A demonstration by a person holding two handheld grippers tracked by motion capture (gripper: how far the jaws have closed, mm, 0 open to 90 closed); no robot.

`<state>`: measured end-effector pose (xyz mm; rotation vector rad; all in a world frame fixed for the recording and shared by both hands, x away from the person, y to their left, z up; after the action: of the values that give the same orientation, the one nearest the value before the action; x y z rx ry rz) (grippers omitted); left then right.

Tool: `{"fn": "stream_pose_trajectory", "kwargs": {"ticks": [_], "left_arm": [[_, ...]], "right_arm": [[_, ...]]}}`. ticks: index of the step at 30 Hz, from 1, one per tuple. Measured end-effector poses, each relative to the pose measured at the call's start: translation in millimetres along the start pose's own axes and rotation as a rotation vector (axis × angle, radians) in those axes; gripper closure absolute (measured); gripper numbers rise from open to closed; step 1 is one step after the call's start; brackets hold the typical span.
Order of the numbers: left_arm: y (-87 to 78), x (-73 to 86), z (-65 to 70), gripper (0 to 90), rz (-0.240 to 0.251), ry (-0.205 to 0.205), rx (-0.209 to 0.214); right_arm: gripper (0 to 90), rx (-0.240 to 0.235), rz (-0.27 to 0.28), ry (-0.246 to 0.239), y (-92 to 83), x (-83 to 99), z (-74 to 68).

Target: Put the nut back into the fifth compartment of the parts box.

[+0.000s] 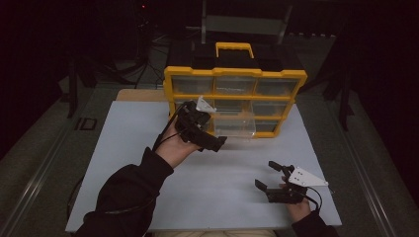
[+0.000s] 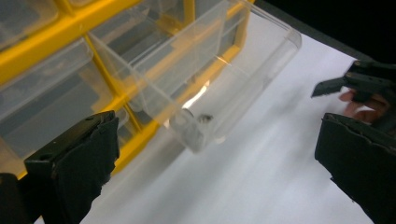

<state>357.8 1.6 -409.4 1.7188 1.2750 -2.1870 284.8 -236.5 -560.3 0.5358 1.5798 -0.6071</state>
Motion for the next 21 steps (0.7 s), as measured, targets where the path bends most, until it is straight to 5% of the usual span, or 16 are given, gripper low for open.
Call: {"fn": "stream_pose_trajectory", "kwargs": {"ticks": [11,21], "left_arm": [[-19.8,35.2,-15.8,0.0,0.081,-0.017,0.004],[-39.8,68.8,-15.5,0.0,0.126,-0.001,0.036]], "right_arm": [[13.1,0.001,-0.006,0.004,0.3,0.9,-0.1],[13.1,0.0,-0.006,0.001,0.4,0.8,-0.3]]}}
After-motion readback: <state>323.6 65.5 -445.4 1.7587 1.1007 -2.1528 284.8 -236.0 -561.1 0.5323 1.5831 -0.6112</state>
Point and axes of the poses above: each handheld gripper's, and its own axes: y roughly forward along the jaws, x roughly out of its underside, z roughly to its right, the point moved 7 cm from there along y, roughly forward along the jaws, and after that the axes turned 11 degrees about z, right-handed, at the moved point
